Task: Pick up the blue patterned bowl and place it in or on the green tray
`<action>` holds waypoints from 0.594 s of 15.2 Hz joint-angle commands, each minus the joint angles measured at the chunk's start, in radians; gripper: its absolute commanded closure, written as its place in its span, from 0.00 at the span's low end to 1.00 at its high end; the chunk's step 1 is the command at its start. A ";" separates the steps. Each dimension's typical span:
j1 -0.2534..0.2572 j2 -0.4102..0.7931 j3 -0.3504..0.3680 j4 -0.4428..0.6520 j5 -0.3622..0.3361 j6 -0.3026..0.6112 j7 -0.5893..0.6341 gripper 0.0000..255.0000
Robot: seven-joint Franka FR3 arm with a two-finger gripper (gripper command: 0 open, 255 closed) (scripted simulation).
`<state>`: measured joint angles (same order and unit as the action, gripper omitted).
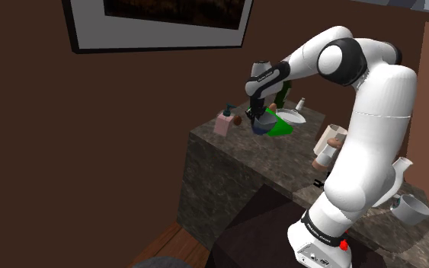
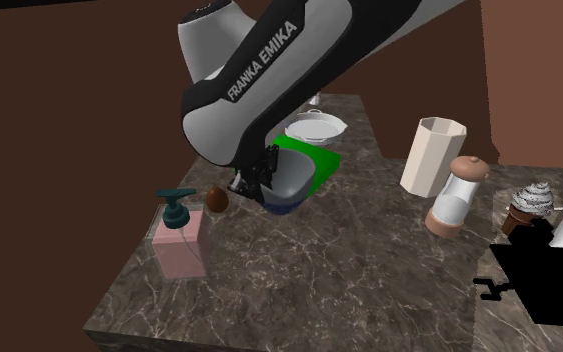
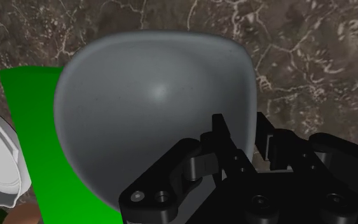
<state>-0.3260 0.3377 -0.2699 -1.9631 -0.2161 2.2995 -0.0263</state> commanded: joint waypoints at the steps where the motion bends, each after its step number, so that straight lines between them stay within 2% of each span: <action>1: 0.001 -0.018 -0.001 0.006 -0.001 -0.023 -0.004 1.00; 9: 0.007 -0.075 -0.003 0.043 -0.004 -0.114 -0.020 1.00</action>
<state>-0.3204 0.2703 -0.2729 -1.9268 -0.2192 2.1984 -0.0441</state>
